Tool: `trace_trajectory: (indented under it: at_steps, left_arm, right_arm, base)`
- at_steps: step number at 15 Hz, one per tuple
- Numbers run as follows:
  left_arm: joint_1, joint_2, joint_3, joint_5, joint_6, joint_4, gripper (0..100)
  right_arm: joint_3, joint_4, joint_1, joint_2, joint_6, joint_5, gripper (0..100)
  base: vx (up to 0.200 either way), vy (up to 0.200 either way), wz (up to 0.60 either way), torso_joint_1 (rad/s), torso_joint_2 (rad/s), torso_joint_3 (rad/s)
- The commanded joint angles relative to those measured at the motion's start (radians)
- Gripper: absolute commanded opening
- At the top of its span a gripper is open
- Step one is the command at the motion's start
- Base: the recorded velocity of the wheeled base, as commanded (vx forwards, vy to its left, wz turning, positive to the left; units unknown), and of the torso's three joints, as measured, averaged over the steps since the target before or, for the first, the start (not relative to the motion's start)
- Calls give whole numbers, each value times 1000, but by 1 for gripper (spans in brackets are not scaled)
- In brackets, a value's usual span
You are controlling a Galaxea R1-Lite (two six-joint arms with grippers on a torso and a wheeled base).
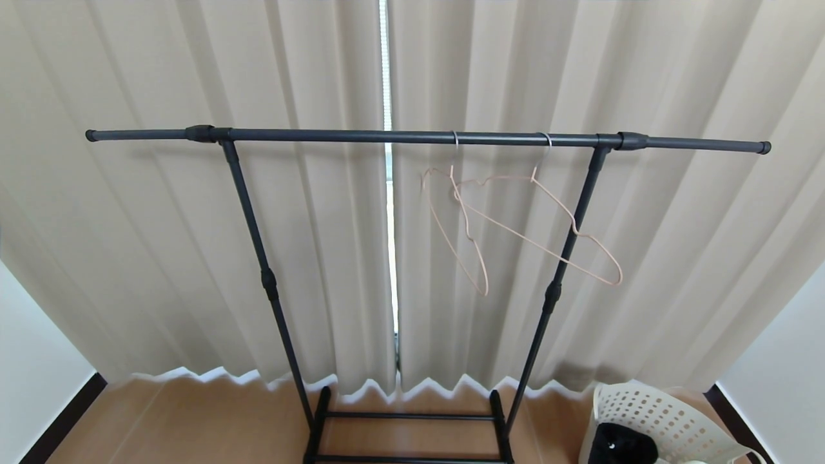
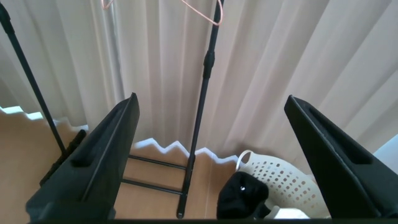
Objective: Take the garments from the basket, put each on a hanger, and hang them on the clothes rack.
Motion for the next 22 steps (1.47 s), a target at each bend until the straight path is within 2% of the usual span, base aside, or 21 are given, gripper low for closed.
trace_trajectory:
  at_steps: [1, 8, 22]
  left_arm:
    - [0, 0, 0, 1, -1, 0, 100]
    - [0, 0, 0, 1, -2, 0, 100]
    - [0, 0, 0, 1, -2, 0, 100]
  right_arm:
    - [0, 0, 0, 1, 0, 0, 100]
    - [0, 0, 0, 1, 0, 0, 100]
    - [0, 0, 2, 1, 0, 0, 100]
  base:
    - [0, 0, 0, -154, 369, 212]
    - [0, 0, 0, -176, 431, 249]
    - [0, 0, 0, -184, 518, 337]
